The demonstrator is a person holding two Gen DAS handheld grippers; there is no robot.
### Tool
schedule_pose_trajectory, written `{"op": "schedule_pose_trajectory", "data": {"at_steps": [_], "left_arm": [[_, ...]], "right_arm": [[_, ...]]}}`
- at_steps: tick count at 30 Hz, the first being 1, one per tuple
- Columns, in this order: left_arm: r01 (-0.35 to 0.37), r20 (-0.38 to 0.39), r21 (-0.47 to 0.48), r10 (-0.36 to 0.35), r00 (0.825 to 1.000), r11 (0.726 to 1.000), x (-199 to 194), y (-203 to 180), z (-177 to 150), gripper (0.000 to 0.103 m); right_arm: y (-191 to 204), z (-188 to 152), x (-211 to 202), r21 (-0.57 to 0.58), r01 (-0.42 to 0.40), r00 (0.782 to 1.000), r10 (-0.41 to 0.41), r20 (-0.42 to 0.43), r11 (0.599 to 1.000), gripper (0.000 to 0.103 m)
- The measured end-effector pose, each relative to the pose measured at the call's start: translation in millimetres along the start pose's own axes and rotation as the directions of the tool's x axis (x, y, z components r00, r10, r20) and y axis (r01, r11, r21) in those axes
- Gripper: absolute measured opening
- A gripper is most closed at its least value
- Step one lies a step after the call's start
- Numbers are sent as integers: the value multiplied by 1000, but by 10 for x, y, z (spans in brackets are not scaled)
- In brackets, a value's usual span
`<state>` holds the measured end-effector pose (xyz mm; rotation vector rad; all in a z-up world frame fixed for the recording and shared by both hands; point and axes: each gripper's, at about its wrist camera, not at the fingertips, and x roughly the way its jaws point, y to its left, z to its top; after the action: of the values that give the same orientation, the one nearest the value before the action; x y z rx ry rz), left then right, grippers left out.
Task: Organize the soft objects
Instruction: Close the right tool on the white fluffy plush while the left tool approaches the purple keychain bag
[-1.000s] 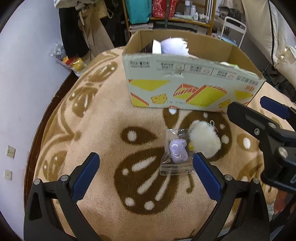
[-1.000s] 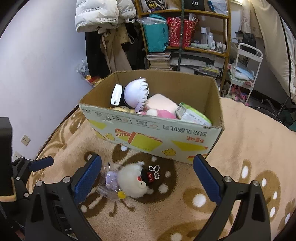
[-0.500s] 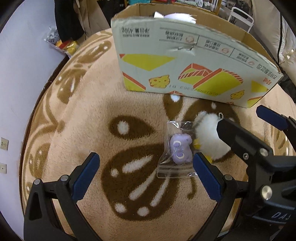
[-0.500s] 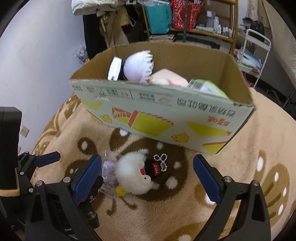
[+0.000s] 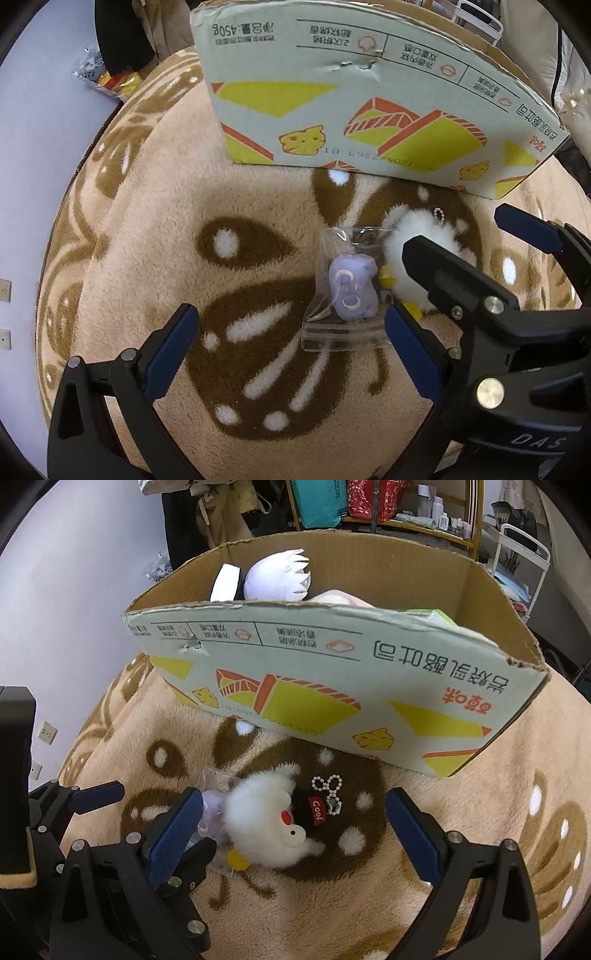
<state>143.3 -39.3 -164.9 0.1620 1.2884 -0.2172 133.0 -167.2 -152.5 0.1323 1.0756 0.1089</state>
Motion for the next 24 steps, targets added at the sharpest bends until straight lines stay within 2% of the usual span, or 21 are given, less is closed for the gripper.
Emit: {"op": "schedule_pose_trajectory", "data": {"at_steps": [15,21,23,24], "left_arm": [[2,-20,13,-2,1000,1000,119,-66,48,99],[17,-26,9,-17,1000,1000,181,-53,56,99],[24,-26,6,-24,999,1000,201,-37,61,99],[26,-26,3,-26,999,1000,210,-35,65,99]], "right_arm": [[-20,-12,93,9,-3,999,3,-42,1000,103],[-43,-21,184,23,-21,996,23,-80,1000,91],[-52,-25,222,31,-35,994,38,-100,999,81],[-61,-28,239,37,-42,993,46,-108,998,80]]}}
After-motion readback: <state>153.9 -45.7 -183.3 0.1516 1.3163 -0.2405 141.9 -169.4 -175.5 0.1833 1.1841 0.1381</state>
